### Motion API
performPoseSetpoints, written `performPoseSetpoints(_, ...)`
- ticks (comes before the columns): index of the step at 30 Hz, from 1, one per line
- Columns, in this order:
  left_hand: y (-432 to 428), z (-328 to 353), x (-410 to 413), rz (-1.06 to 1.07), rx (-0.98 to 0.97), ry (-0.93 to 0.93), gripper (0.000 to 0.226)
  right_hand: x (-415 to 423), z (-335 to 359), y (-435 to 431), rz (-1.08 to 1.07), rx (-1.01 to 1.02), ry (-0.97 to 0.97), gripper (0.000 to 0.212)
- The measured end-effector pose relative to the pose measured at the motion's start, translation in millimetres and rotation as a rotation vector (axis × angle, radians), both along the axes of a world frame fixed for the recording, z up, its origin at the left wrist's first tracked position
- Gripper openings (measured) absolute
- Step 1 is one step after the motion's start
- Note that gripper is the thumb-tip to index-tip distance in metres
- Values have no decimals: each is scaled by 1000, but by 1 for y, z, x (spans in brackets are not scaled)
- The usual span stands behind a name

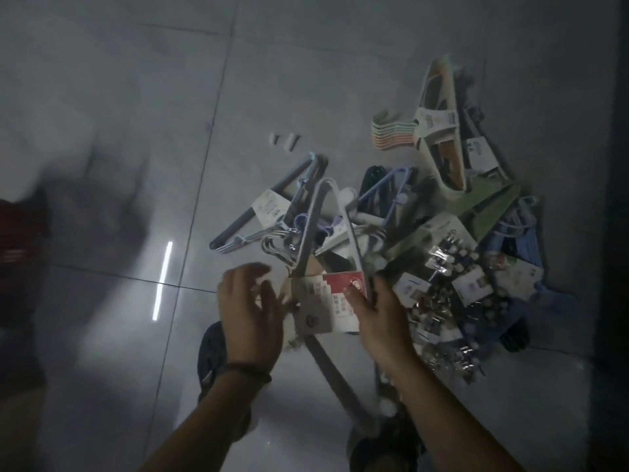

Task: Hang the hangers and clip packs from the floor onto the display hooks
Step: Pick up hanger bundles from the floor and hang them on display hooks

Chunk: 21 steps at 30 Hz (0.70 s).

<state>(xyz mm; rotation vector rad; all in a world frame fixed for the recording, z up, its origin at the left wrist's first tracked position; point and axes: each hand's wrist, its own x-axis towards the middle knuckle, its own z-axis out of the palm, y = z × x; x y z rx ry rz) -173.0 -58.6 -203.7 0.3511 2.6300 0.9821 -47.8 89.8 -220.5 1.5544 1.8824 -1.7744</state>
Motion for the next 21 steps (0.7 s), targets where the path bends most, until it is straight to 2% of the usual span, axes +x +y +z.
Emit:
performPoseSetpoints(1,-16,-7,0,62,-49,3,23,-9,-14,-14,-64,-37,-17,31)
performPoseSetpoints(2,-31,-18,0,121,-94,-108,28,-17,-27,-27,-141,-81,-30,35)
performPoseSetpoints(4,-54,-42,-5,173,-193,-484,47,-32,-53,-54,-277,-171,-60,47)
performPoseSetpoints(6,-64,-68,-16,90,-227,-763,69,-42,-79,-75,-393,-251,-81,51)
performPoseSetpoints(8,-63,-99,-29,-47,-265,-832,71,-49,-104,-88,-420,-265,-77,47)
performPoseSetpoints(11,-47,-147,-45,-350,-431,-715,52,-51,-138,-96,-221,-43,-223,46)
performPoseSetpoints(13,-38,-167,-49,-370,-345,-748,49,-47,-152,-97,-125,115,-313,48)
performPoseSetpoints(15,-38,-176,-51,-272,-161,-821,41,-45,-162,-95,-145,140,-322,57)
performPoseSetpoints(18,-43,-185,-54,-126,44,-978,29,-47,-176,-88,-293,1,-265,90)
performPoseSetpoints(21,-42,-194,-60,35,112,-1172,35,-50,-183,-86,-502,-184,-198,113)
